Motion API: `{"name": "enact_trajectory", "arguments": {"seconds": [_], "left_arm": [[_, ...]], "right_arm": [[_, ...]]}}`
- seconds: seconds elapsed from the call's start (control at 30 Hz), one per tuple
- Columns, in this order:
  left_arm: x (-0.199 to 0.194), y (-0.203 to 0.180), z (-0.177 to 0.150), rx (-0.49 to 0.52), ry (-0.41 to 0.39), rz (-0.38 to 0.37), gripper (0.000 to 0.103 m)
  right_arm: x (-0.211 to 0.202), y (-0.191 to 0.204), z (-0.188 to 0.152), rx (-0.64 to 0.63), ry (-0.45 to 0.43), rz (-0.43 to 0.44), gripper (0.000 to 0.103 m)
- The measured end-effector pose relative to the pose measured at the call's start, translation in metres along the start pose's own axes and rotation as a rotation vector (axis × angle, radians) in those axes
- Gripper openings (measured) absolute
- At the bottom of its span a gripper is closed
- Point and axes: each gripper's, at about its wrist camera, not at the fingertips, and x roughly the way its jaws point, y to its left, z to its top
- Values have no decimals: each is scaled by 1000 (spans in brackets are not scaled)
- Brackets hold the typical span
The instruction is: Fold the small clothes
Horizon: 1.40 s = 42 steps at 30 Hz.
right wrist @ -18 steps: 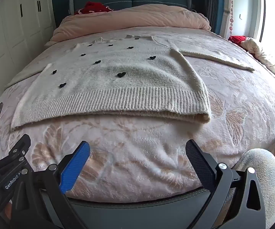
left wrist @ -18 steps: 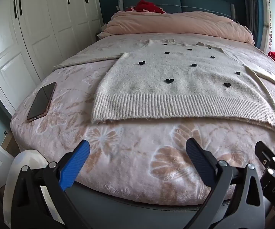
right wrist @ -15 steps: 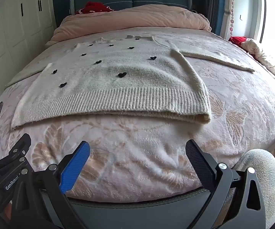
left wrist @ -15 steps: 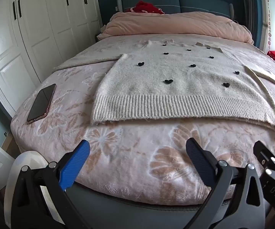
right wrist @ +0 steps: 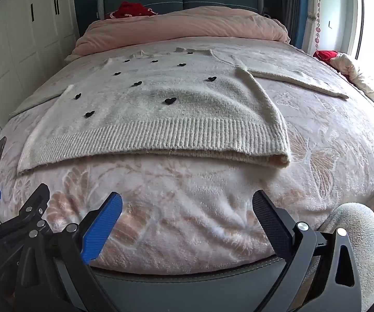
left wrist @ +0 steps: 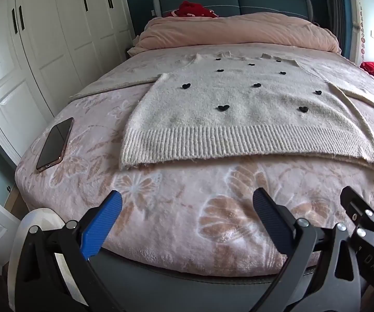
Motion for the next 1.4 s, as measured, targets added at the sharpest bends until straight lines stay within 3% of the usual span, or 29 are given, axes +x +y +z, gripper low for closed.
{"name": "enact_trajectory", "arguments": {"seconds": [1.4], "left_arm": [[9, -4, -8, 12, 32, -9, 98]], "right_arm": [[6, 0, -4, 10, 16, -4, 98]]}}
